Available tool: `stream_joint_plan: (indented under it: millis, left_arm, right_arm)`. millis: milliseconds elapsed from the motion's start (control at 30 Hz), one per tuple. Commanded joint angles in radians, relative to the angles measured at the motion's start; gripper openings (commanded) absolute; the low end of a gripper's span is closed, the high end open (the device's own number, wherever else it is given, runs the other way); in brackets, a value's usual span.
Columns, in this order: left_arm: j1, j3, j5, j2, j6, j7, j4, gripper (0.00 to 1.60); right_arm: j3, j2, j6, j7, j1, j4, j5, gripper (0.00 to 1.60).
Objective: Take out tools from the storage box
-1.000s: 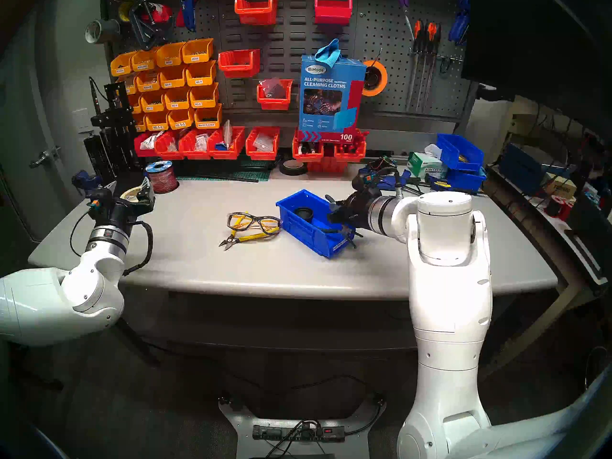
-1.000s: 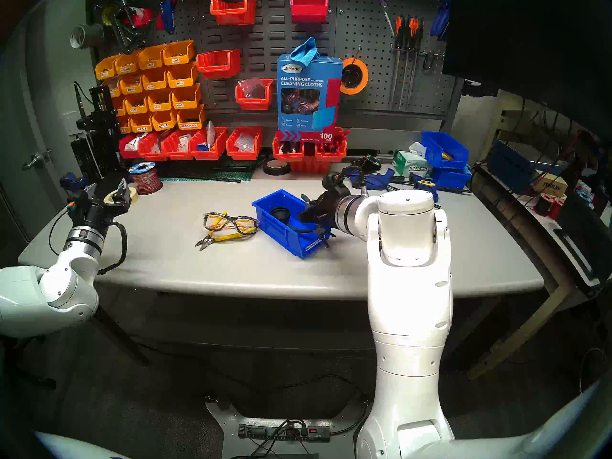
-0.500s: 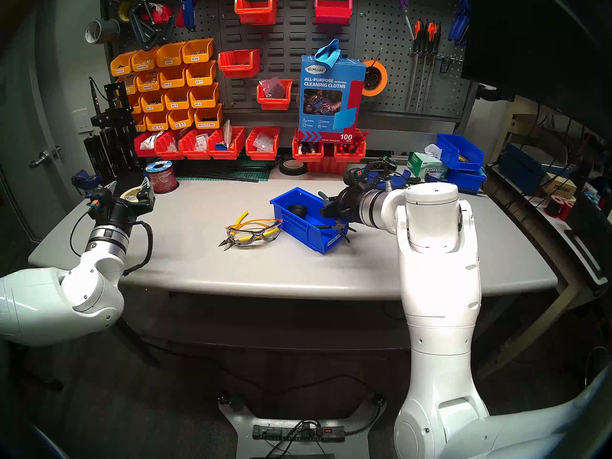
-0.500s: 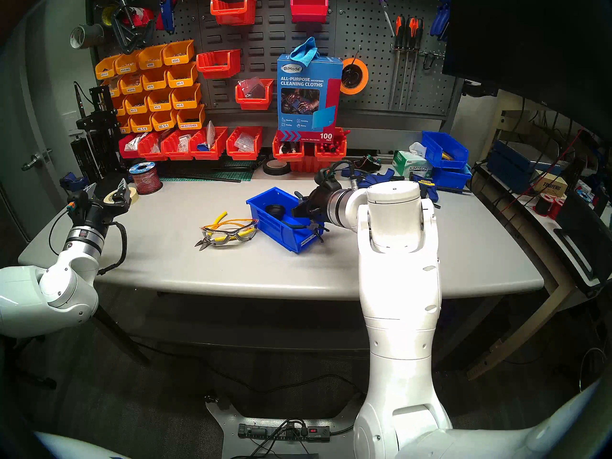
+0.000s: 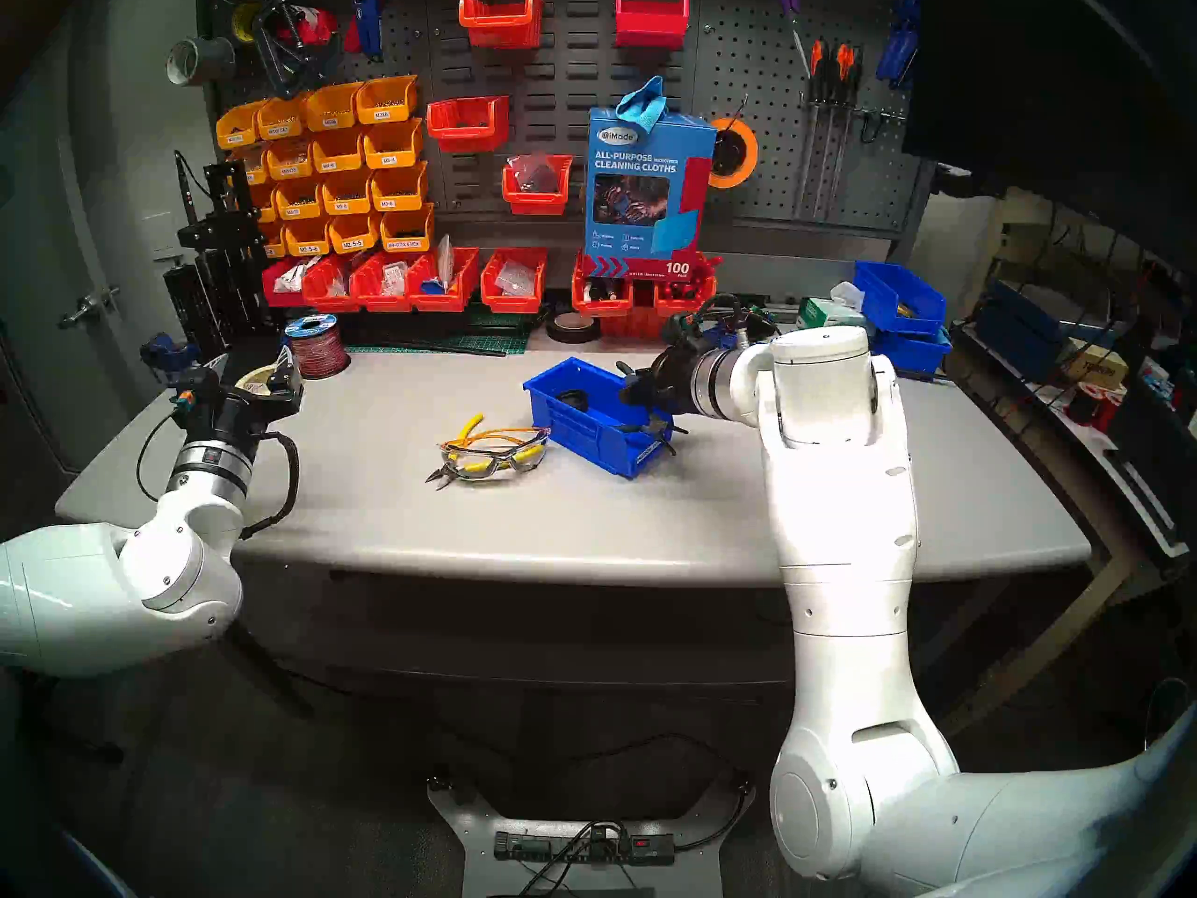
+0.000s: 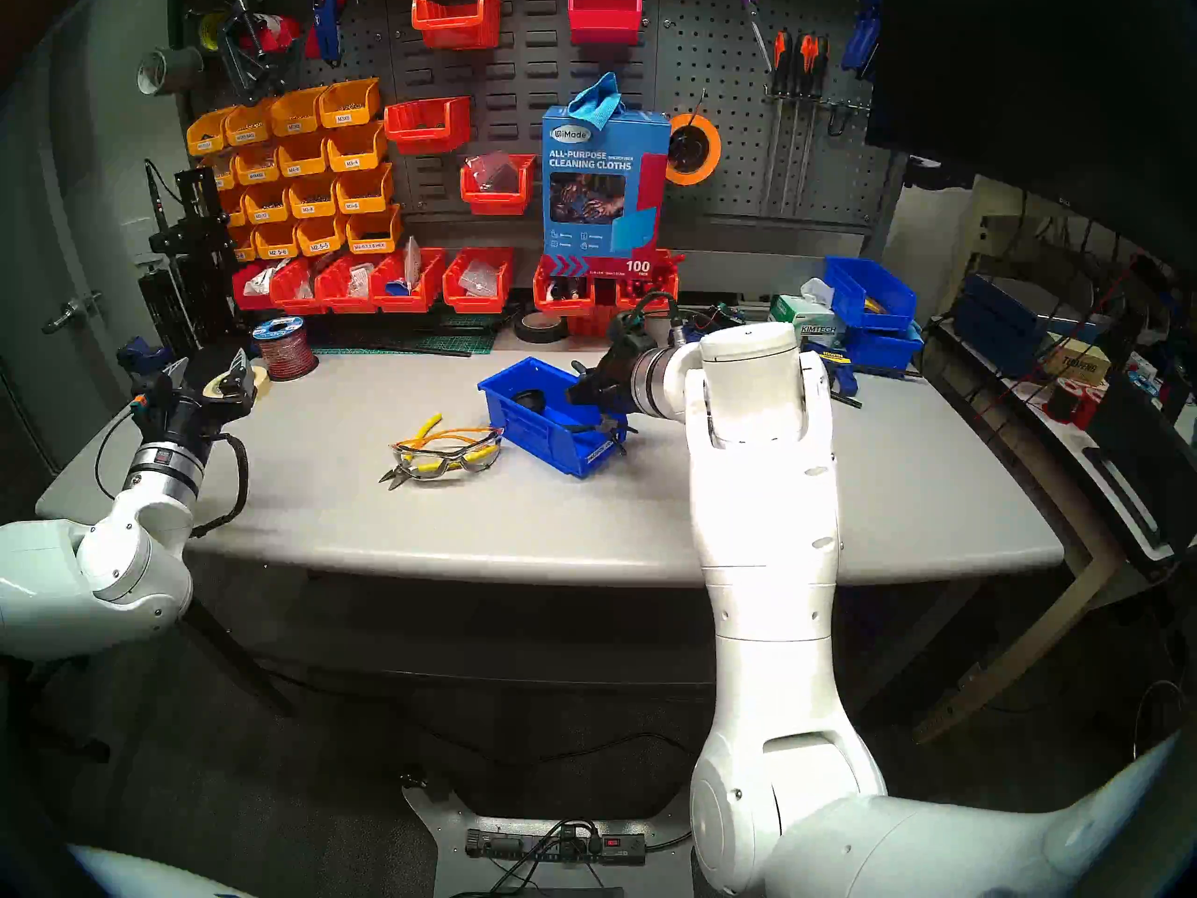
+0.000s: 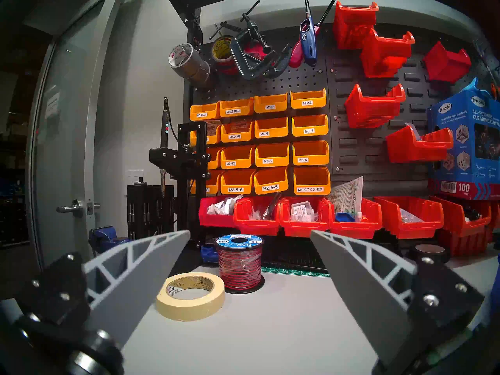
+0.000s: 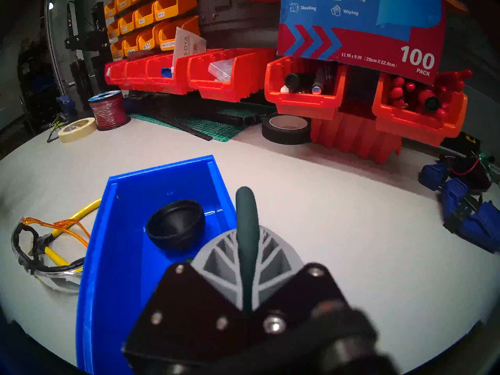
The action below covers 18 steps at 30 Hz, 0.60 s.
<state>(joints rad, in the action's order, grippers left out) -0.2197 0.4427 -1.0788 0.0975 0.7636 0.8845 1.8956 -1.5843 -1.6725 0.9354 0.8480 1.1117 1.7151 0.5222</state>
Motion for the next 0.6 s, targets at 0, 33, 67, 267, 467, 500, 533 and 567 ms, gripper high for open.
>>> stream_joint_plan:
  millis: [0, 33, 67, 267, 467, 500, 533, 567]
  left_arm:
    - [0.017, -0.008, -0.002, 0.003, 0.003, 0.002, -0.001, 1.6]
    - [0.017, -0.008, -0.002, 0.003, 0.003, 0.002, -0.001, 1.6]
    - [0.017, -0.008, -0.002, 0.003, 0.003, 0.002, -0.001, 1.6]
    - [0.018, -0.007, -0.002, 0.003, 0.003, 0.002, 0.0, 1.6]
    - [0.018, -0.007, -0.002, 0.003, 0.003, 0.002, 0.0, 1.6]
    - [0.018, -0.007, -0.002, 0.003, 0.003, 0.002, 0.0, 1.6]
    - [0.018, -0.007, -0.002, 0.003, 0.003, 0.002, 0.0, 1.6]
    - [0.018, -0.007, -0.002, 0.003, 0.003, 0.002, 0.0, 1.6]
  right_arm:
    - [-0.031, 0.009, -0.051, -0.023, -0.104, -0.013, -0.004, 0.0]
    - [-0.034, 0.01, -0.056, -0.024, -0.113, -0.019, -0.005, 0.0]
    - [-0.034, 0.01, -0.056, -0.024, -0.113, -0.019, -0.005, 0.0]
    - [-0.036, 0.012, -0.091, -0.028, -0.161, -0.063, -0.01, 0.0]
    - [-0.021, 0.007, -0.119, -0.015, -0.204, -0.105, -0.027, 0.0]
    - [-0.017, 0.003, -0.121, -0.014, -0.21, -0.109, -0.03, 0.0]
    - [-0.012, 0.0, -0.126, -0.01, -0.216, -0.113, -0.036, 0.0]
    - [-0.006, -0.004, -0.129, -0.007, -0.222, -0.116, -0.04, 0.0]
